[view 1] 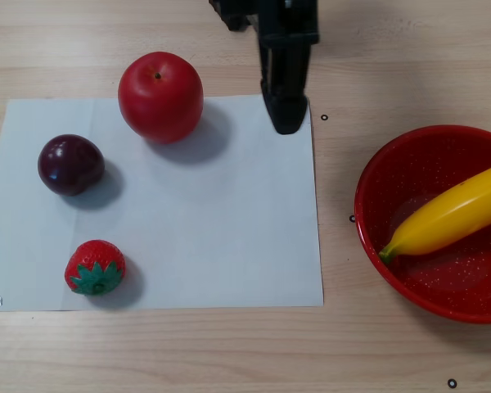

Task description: Grasp the banana and put it in the red bowl.

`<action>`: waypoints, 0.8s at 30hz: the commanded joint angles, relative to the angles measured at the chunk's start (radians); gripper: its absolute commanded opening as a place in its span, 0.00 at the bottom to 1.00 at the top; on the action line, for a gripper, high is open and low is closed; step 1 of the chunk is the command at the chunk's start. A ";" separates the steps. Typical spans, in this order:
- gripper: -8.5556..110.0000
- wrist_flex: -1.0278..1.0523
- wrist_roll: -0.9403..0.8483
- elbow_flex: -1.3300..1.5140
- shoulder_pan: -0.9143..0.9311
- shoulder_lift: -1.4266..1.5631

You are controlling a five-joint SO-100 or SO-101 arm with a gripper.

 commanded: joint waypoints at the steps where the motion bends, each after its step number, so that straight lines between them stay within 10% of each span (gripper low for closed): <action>1: 0.07 -0.078 0.008 0.015 -0.015 0.123; 24: 0.07 -0.526 0.029 0.951 -0.029 0.741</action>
